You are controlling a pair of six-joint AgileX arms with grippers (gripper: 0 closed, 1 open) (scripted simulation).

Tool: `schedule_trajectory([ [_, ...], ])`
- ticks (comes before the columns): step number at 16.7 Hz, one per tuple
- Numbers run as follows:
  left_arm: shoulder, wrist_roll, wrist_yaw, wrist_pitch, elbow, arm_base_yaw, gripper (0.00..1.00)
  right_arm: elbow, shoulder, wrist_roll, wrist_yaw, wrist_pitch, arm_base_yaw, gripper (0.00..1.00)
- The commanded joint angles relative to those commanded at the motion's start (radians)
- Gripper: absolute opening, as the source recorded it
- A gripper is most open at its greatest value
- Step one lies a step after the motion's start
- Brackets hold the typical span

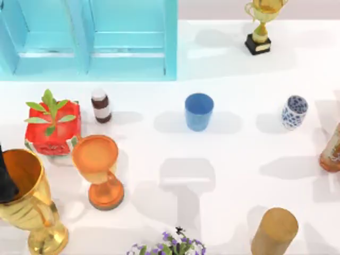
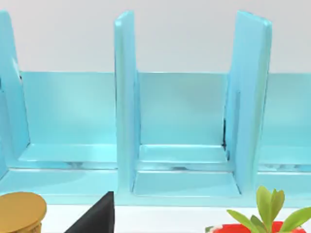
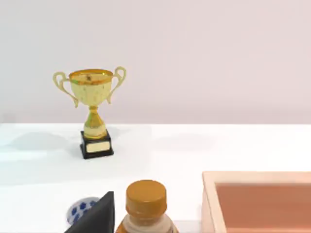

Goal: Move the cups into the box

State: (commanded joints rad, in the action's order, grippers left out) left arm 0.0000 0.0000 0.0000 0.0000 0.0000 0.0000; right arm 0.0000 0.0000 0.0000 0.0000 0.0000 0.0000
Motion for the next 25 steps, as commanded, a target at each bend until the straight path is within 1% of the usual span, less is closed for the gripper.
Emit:
schedule_trajectory([
  [3, 0.0, 0.0, 0.0, 0.0, 0.0, 0.0, 1.0, 0.01, 0.01, 0.001, 0.0, -0.008, 0.001, 1.0],
  [5, 0.0, 0.0, 0.0, 0.0, 0.0, 0.0, 1.0, 0.06, 0.059, 0.007, -0.002, -0.05, 0.007, 1.0],
  [7, 0.0, 0.0, 0.0, 0.0, 0.0, 0.0, 1.0, 0.153, 0.15, 0.017, -0.003, -0.121, 0.016, 1.0],
  [9, 0.0, 0.0, 0.0, 0.0, 0.0, 0.0, 1.0, 0.286, 0.282, 0.029, -0.003, -0.217, 0.026, 1.0],
  [13, 0.0, 0.0, 0.0, 0.0, 0.0, 0.0, 1.0, 0.657, 0.666, 0.059, 0.0, -0.465, 0.05, 1.0],
  [21, 0.0, 0.0, 0.0, 0.0, 0.0, 0.0, 1.0, 1.477, 1.606, 0.119, 0.012, -1.042, 0.102, 1.0],
  [25, 0.0, 0.0, 0.0, 0.0, 0.0, 0.0, 1.0, 1.808, 1.946, 0.148, 0.012, -1.266, 0.126, 1.0],
])
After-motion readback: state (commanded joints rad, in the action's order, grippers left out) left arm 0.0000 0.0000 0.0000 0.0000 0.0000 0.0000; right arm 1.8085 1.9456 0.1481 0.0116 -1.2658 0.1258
